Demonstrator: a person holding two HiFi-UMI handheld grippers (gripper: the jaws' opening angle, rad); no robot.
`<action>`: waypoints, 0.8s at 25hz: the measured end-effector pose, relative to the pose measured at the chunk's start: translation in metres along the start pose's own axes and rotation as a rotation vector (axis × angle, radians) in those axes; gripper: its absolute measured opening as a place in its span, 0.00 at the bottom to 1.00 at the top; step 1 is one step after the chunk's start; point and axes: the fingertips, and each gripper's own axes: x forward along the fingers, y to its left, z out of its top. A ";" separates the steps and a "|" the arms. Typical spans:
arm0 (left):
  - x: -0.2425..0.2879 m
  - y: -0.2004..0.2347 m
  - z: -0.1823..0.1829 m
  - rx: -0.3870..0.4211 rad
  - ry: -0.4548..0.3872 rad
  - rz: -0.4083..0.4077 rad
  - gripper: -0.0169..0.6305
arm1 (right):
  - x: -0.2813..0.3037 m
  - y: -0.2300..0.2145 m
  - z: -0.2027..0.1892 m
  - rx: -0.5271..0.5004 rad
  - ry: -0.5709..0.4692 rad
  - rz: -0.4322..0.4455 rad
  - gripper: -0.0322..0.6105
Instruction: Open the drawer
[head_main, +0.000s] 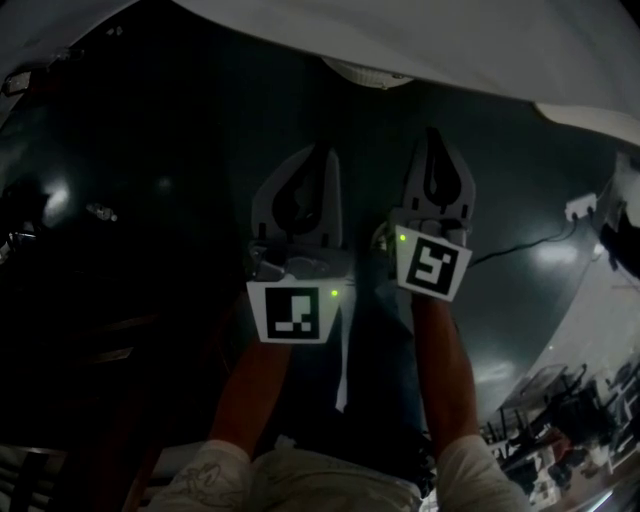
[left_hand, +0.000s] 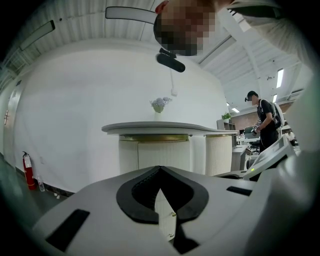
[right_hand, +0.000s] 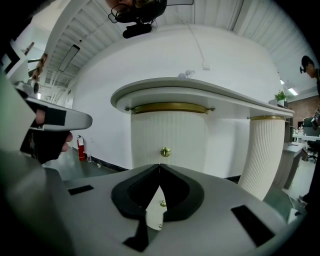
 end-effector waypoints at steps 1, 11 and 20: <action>0.000 0.001 -0.001 -0.006 -0.003 0.004 0.03 | 0.002 -0.001 0.000 -0.001 -0.008 -0.006 0.06; -0.001 -0.002 -0.007 -0.008 -0.001 -0.002 0.03 | 0.047 0.000 0.007 -0.017 -0.028 0.016 0.22; -0.004 -0.005 -0.016 -0.027 0.020 -0.006 0.03 | 0.091 -0.012 0.018 -0.022 -0.038 -0.026 0.27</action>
